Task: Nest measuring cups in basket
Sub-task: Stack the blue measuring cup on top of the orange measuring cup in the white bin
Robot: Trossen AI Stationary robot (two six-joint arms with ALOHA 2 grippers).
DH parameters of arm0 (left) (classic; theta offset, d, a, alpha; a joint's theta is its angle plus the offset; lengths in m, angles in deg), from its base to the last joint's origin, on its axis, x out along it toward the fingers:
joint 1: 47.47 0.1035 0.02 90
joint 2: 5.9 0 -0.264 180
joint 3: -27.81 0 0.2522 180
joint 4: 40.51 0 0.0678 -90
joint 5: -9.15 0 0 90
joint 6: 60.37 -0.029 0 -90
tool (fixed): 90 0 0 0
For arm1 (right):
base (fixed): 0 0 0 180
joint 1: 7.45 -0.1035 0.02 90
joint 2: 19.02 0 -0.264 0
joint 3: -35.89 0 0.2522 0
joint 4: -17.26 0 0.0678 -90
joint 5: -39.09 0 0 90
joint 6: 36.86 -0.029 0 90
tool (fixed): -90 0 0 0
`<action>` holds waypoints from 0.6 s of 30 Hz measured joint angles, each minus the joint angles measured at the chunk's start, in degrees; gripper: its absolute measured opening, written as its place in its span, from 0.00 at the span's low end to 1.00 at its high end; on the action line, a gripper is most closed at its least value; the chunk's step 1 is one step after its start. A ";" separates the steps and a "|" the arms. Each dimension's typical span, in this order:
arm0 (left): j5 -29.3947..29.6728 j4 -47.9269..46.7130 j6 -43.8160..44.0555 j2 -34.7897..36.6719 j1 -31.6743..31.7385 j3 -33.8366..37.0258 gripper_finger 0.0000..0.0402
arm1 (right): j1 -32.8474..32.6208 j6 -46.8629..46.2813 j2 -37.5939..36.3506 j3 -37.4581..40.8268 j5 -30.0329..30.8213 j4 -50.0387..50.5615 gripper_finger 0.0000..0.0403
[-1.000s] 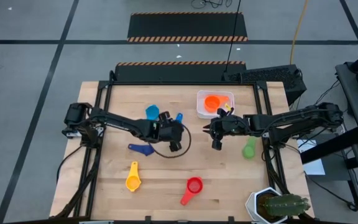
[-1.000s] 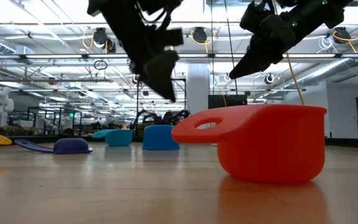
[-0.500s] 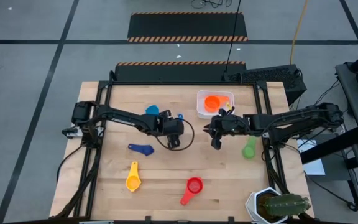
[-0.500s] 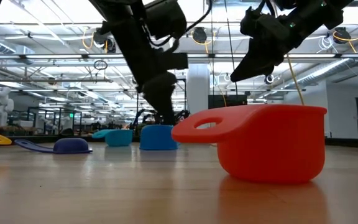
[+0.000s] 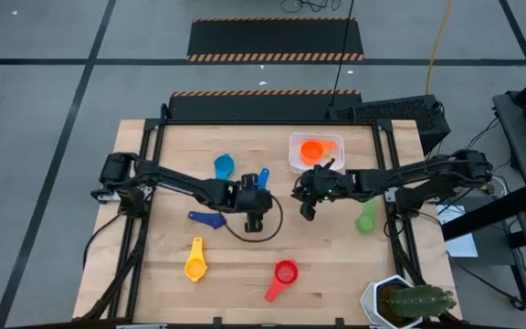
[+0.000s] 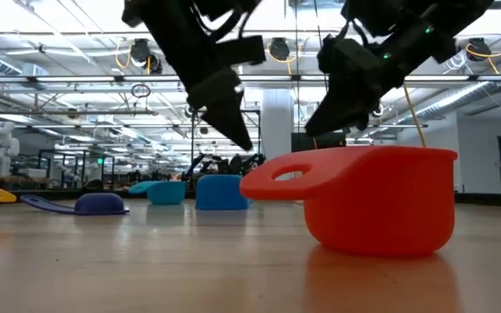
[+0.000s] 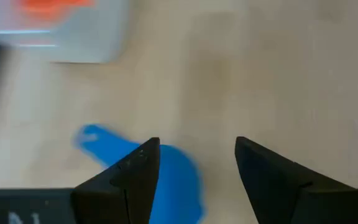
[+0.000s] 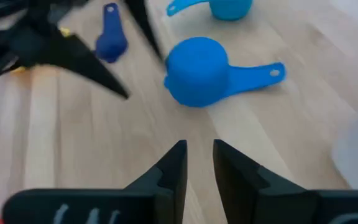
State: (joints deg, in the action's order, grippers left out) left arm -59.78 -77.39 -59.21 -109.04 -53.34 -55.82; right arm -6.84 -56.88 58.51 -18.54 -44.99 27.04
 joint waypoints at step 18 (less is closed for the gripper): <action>-5.03 -4.19 6.08 -0.61 7.82 2.73 0.53 | 0.17 2.93 3.22 -0.85 -1.30 -4.84 0.41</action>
State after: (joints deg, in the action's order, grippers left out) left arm -64.81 -81.58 -53.13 -109.65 -45.52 -53.09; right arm -6.68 -53.95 61.73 -19.39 -46.29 22.20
